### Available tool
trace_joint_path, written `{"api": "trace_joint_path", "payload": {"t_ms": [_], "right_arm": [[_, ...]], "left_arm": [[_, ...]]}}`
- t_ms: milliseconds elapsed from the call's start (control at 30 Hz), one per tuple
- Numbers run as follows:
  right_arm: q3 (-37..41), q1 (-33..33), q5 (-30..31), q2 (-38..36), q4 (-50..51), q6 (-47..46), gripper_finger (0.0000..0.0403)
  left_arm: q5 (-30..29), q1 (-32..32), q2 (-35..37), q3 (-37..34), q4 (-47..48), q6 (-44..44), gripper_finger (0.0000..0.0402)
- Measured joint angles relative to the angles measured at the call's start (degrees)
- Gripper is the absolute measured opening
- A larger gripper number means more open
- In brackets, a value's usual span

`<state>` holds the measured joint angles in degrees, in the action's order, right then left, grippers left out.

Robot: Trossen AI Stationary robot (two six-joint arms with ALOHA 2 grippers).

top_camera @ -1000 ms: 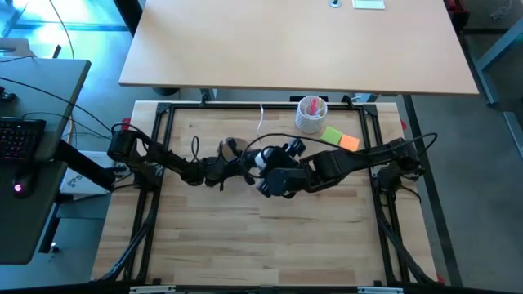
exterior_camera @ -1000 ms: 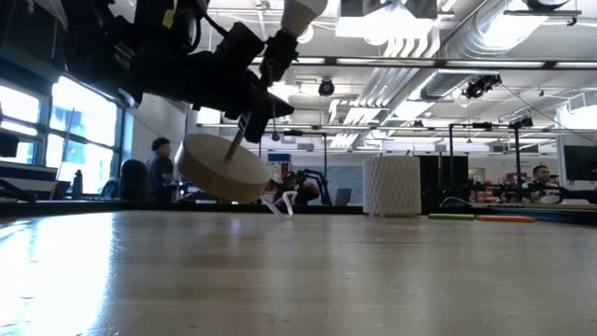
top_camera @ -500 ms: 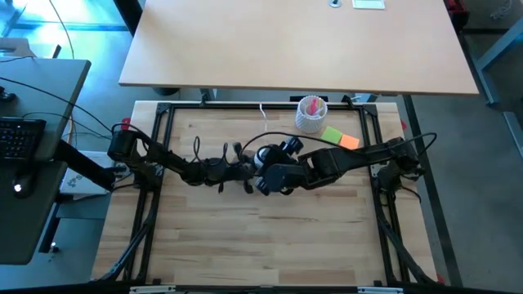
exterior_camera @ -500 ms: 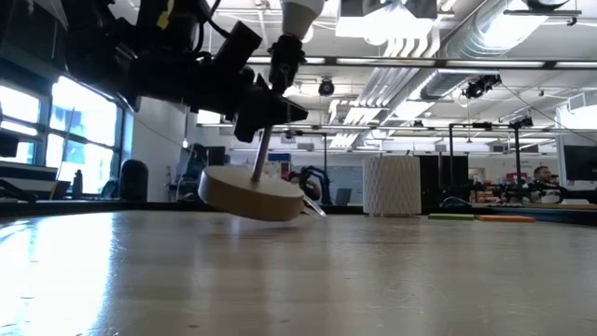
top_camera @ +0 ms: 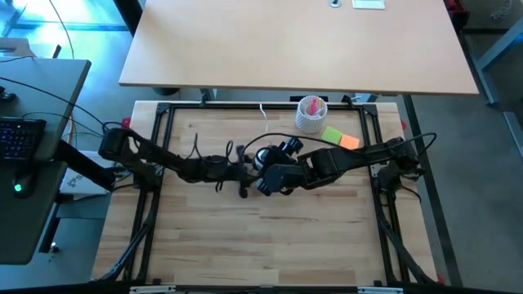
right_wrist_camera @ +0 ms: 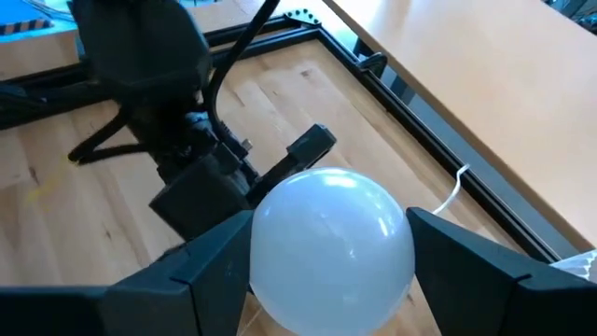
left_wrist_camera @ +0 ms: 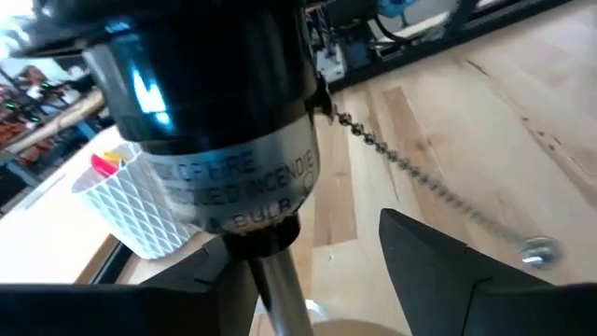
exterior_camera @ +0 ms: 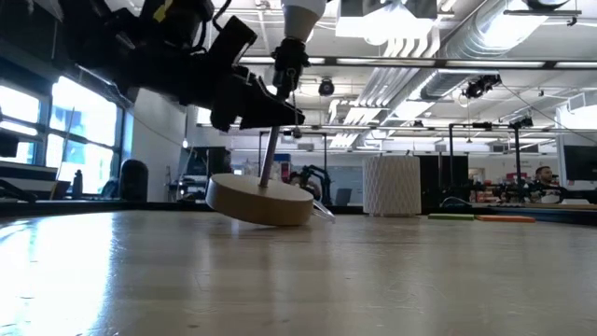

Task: Screw lightbulb
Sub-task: Insert the white lightbulb into the desk lamp

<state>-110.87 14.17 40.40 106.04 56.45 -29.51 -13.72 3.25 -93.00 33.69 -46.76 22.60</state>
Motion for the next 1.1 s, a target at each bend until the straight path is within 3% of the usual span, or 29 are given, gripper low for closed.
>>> {"api": "trace_joint_path", "payload": {"t_ms": [400,1100], "right_arm": [[0.0,0.1,-0.5,0.0,-0.6,1.7,0.0261],[0.0,0.2,-1.9,-0.1,-2.3,5.1,0.0261]], "left_arm": [[8.2,-2.2,11.4,-0.2,12.7,-3.2,0.0204],[9.3,-3.0,12.7,-0.2,8.0,-3.5,0.0159]]}}
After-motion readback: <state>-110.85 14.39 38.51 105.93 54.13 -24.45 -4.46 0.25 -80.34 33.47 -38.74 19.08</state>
